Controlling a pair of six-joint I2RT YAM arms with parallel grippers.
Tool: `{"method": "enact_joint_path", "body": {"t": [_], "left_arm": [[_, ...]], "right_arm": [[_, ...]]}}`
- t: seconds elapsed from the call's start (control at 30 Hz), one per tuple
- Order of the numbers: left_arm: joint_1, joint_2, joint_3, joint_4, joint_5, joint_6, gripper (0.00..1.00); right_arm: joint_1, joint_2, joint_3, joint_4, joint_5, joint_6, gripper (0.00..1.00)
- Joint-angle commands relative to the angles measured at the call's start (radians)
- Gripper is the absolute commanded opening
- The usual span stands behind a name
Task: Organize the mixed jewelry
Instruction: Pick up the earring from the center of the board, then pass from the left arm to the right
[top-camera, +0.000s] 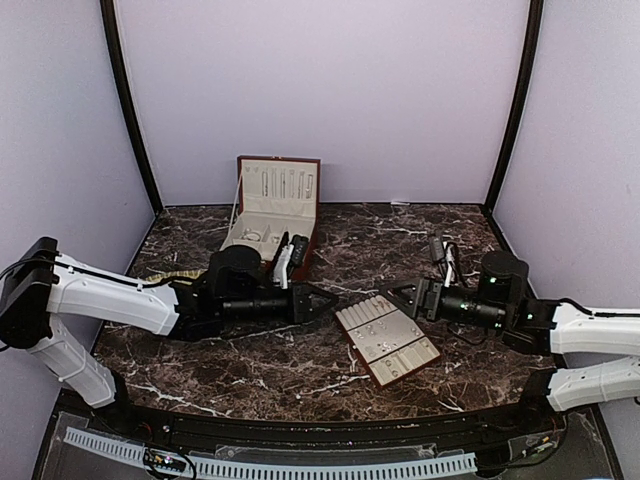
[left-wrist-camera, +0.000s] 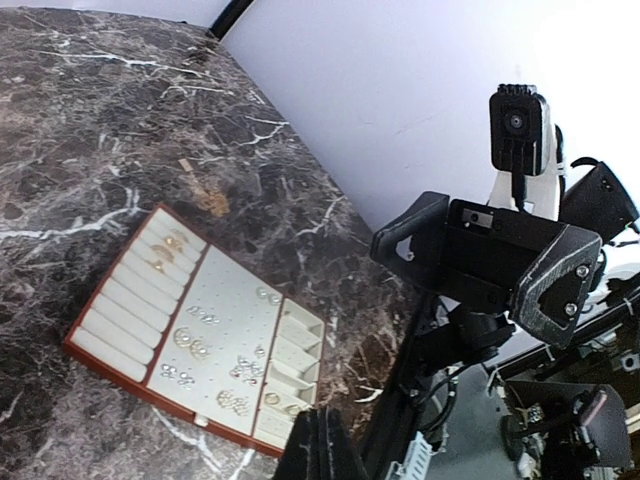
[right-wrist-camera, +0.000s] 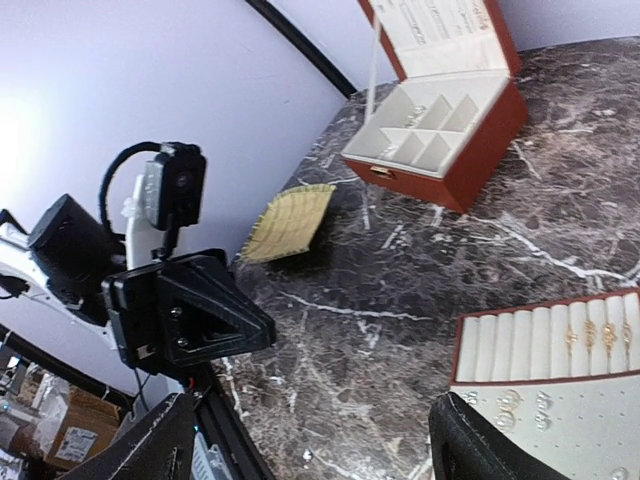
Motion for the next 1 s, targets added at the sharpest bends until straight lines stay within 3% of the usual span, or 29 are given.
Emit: {"method": "enact_joint_path", "body": {"t": [0.0, 0.2, 0.47, 0.53, 0.73, 0.97], "left_arm": [[0.010, -0.036, -0.043, 0.197, 0.136, -0.126, 0.00], [0.013, -0.038, -0.089, 0.351, 0.220, -0.183, 0.00], [0.028, -0.072, -0.108, 0.344, 0.279, -0.161, 0.00], [0.032, -0.108, -0.106, 0.208, 0.248, -0.102, 0.00], [0.025, -0.207, -0.042, -0.466, 0.004, 0.212, 0.01], [-0.128, -0.111, 0.043, -0.756, -0.157, 0.421, 0.16]], "right_arm": [[0.030, 0.009, -0.014, 0.199, -0.083, 0.028, 0.81], [0.054, 0.040, -0.013, 0.275, -0.082, 0.040, 0.78], [0.072, 0.067, -0.016, 0.287, -0.065, 0.042, 0.77], [0.072, 0.064, -0.021, 0.281, -0.051, 0.045, 0.77], [0.071, 0.037, -0.043, 0.236, 0.003, 0.035, 0.78], [0.070, 0.019, -0.038, 0.133, 0.082, 0.001, 0.79]]}}
